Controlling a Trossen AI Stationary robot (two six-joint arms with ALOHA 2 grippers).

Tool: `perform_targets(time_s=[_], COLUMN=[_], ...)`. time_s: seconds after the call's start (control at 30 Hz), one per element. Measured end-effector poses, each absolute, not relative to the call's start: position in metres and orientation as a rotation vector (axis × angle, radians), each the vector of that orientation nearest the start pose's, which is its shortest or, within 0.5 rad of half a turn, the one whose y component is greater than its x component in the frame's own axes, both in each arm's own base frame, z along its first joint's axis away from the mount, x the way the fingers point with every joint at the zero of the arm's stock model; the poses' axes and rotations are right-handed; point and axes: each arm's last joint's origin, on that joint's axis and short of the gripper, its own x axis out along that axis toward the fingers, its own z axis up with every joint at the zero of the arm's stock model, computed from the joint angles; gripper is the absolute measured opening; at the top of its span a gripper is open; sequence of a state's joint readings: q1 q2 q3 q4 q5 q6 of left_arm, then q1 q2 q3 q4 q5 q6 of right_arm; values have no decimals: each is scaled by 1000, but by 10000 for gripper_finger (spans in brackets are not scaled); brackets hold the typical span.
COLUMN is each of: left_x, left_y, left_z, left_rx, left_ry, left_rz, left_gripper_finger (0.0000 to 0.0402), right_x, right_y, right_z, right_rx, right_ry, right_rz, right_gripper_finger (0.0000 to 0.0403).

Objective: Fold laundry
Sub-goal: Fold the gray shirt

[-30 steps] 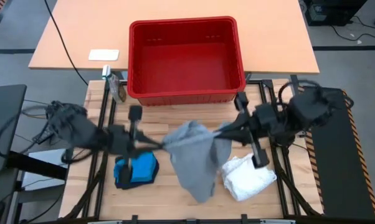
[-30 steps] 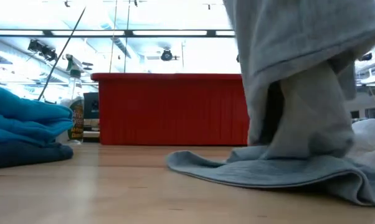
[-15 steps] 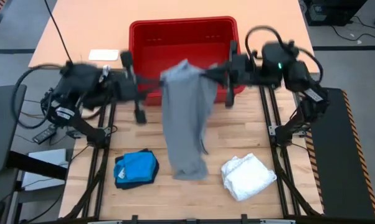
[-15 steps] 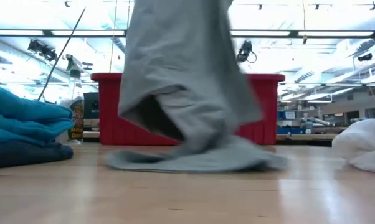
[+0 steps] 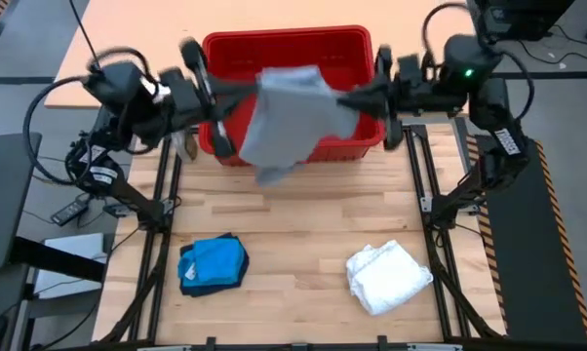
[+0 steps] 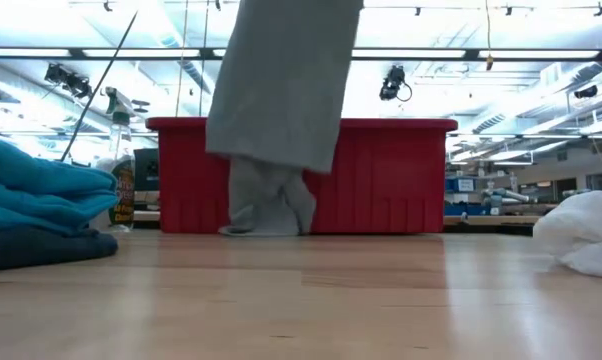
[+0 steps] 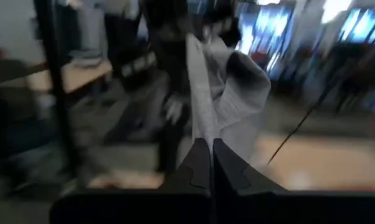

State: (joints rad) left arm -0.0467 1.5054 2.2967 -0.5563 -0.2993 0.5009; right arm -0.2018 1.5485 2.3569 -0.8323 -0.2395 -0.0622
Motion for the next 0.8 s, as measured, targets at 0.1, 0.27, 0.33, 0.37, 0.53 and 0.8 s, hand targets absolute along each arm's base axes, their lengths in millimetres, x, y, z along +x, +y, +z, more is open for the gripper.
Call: perform_targets(time_s=[0.1,0.27,0.33,0.37,0.53,0.8], left_x=[227,243,251,255,277,304], left_y=[-27,-78,-104,-117,-185,-251], left_z=[592,558,541,532,481,408], left_rx=[280,1,-71,-100,-181,-219], left_ry=[-68,177,300,362,602,822], left_rz=[138,-76,-135,-155,-128,4], left_gripper_finger=[0,0,0,0,0,0], right_x=[233,237,241,244,260,276], right_y=[-22,31,58,72,134,185], right_z=[569,545,534,527,483,393], right_rx=[92,271,303,314,400,537], right_ry=[177,419,483,512,605,737], right_rz=[124,269,291,297,284,209], right_gripper_finger=[2,2,2,2,2,2])
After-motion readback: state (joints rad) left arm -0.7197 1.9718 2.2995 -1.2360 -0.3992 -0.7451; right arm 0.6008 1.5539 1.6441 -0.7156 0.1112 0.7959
